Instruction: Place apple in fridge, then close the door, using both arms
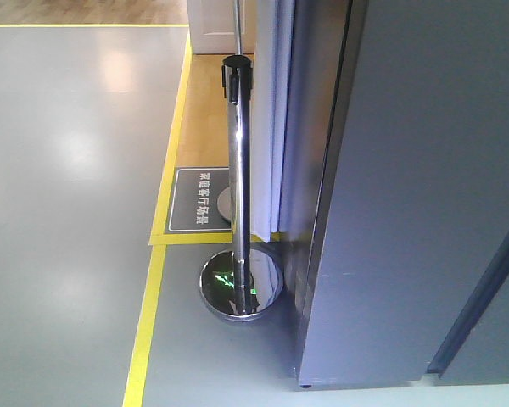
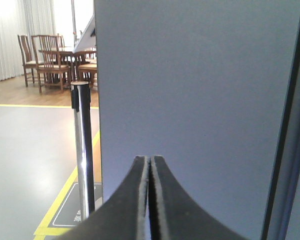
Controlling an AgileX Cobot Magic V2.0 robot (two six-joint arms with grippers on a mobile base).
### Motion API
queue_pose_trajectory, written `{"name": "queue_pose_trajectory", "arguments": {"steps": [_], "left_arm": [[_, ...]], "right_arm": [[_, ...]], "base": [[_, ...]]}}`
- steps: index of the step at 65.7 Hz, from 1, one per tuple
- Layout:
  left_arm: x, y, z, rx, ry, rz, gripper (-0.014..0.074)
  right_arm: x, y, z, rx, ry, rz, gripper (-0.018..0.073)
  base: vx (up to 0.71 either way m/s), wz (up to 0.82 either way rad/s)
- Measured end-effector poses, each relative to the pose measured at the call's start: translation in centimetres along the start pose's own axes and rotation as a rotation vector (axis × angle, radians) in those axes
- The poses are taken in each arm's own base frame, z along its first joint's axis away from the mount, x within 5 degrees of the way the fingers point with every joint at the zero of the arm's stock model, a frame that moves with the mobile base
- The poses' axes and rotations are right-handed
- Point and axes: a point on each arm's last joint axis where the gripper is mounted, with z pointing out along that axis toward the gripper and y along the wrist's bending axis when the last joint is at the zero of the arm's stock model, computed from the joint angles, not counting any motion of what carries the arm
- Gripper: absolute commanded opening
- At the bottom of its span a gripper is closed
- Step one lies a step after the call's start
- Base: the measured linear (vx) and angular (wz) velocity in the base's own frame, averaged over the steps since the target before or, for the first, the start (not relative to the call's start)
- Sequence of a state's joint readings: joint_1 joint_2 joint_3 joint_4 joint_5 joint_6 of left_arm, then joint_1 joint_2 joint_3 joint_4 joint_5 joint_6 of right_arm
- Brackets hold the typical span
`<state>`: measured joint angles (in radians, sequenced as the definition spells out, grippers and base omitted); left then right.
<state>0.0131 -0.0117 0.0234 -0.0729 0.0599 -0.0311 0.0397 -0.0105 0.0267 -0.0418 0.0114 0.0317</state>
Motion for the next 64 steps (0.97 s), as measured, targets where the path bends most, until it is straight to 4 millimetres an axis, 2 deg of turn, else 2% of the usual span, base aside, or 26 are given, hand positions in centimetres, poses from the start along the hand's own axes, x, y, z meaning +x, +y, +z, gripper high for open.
{"name": "queue_pose_trajectory", "arguments": {"steps": [30,44,64], "left_arm": [[0.0,0.0,0.0,0.0,0.0,0.0,-0.0006],[0.0,0.0,0.0,0.0,0.0,0.0,-0.0006],[0.0,0.0,0.0,0.0,0.0,0.0,-0.0006]], "right_arm": [[-0.03,-0.02,0.0,0.003,-0.004,-0.015,-0.0002],[-0.03,-0.44,-0.02,0.077,-0.002,-0.019,-0.0002],[-0.03,-0.46,-0.02,0.082,-0.002,-0.018,-0.0002]], "base": [[0.0,0.0],[0.0,0.0],[0.0,0.0]]}}
